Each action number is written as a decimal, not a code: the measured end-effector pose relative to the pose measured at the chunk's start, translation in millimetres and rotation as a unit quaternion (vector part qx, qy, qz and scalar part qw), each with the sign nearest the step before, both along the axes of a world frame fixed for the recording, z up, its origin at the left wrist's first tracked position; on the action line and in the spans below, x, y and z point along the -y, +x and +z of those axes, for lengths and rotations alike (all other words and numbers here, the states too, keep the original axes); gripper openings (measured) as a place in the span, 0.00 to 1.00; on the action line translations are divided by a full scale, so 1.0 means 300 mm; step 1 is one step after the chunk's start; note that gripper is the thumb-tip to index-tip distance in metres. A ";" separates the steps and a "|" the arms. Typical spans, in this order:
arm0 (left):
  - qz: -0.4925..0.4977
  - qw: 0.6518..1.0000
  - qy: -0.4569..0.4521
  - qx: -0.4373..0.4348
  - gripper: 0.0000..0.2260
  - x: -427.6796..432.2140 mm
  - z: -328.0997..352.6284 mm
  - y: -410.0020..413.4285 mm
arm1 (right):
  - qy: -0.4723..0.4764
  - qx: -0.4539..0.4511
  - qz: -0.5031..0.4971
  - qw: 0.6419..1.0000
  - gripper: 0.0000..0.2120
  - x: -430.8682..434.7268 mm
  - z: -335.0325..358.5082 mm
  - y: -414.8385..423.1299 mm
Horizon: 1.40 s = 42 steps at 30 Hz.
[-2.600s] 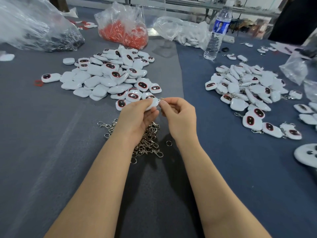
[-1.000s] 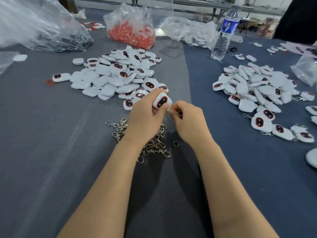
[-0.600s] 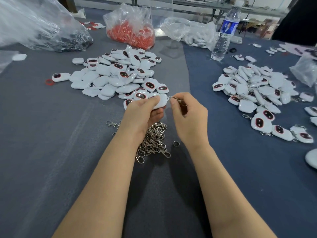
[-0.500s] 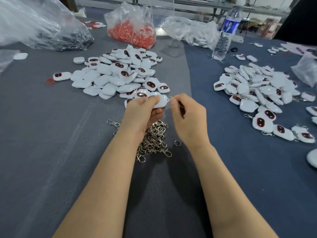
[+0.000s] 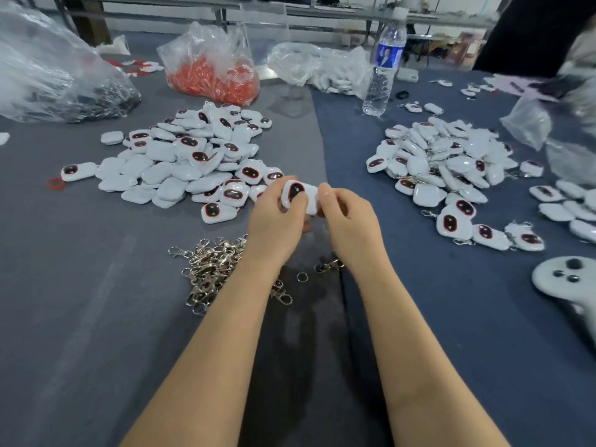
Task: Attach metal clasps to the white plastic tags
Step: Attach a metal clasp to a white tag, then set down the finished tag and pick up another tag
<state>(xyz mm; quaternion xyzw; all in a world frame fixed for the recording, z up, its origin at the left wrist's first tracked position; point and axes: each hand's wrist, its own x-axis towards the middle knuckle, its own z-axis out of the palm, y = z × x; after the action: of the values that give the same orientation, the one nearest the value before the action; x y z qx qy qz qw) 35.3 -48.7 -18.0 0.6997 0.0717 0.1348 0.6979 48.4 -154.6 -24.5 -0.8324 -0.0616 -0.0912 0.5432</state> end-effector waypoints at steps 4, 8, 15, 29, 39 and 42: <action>-0.100 0.995 -0.005 -0.007 0.09 0.198 0.039 0.062 | 0.086 -0.024 -0.087 0.992 0.06 0.166 -0.002 -0.006; -0.187 0.980 0.053 -0.040 0.09 0.421 0.024 0.110 | 0.072 -0.016 -0.210 0.975 0.05 0.368 -0.012 -0.018; -0.160 0.971 0.159 -0.080 0.10 0.657 -0.059 0.143 | -0.043 -0.087 -0.284 0.954 0.12 0.567 -0.052 -0.032; -0.179 0.977 0.087 -0.079 0.16 0.680 -0.072 0.178 | -0.166 -0.127 -0.251 0.945 0.23 0.562 -0.060 0.050; -0.076 0.996 0.030 -0.047 0.10 0.460 -0.006 0.127 | -0.020 -0.038 -0.220 0.975 0.14 0.368 0.000 0.005; -0.020 0.998 -0.036 -0.049 0.06 0.311 0.038 0.097 | -0.005 -0.043 -0.130 0.991 0.09 0.232 0.028 0.007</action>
<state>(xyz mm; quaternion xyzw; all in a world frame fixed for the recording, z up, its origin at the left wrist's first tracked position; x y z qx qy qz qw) 64.4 -142.0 -6.5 0.6809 0.0967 0.0839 0.7211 50.4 -224.2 -16.3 -0.8392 0.0697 -0.1251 0.5246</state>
